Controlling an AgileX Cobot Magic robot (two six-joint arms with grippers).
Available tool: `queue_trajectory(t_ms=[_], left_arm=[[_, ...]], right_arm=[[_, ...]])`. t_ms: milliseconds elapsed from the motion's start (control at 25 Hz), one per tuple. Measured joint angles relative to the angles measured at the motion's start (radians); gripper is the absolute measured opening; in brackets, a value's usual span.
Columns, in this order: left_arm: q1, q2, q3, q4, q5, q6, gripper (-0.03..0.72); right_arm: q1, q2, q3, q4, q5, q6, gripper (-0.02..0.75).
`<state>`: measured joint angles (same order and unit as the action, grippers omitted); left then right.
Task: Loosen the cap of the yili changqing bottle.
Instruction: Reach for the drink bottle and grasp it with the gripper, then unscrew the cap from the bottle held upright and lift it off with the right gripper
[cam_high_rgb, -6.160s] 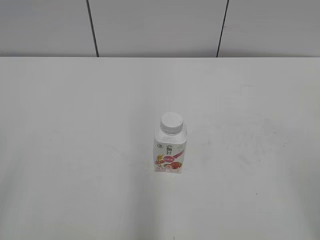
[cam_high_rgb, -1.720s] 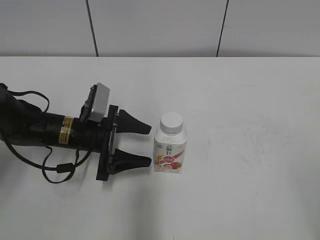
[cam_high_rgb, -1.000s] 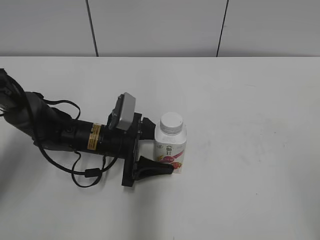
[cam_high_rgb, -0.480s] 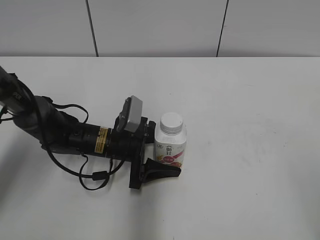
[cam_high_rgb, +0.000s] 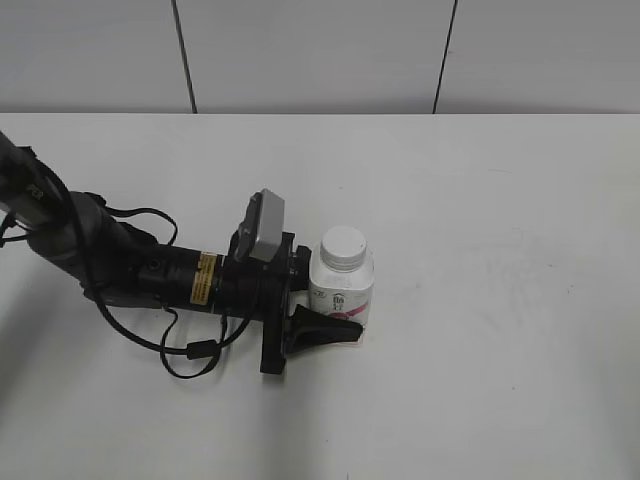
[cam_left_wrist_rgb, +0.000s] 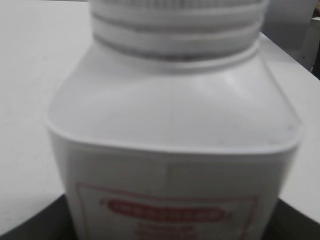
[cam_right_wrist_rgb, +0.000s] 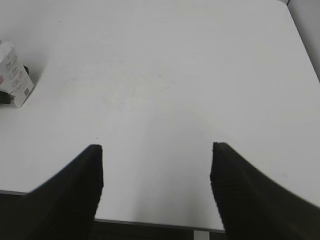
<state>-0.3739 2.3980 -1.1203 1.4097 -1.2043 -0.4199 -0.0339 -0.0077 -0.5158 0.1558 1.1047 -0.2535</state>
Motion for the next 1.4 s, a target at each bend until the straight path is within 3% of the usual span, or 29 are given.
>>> queue_trajectory(t_ms=[360,1400], left_arm=[[0.000,0.000,-0.001,-0.002,0.002,-0.003,0.398],[0.000,0.000,-0.001,0.000,0.002,-0.011,0.397]], right_arm=[[0.000,0.000,0.000,0.000,0.000,0.000,0.533],[0.001,0.000,0.000,0.000,0.000,0.006,0.533]])
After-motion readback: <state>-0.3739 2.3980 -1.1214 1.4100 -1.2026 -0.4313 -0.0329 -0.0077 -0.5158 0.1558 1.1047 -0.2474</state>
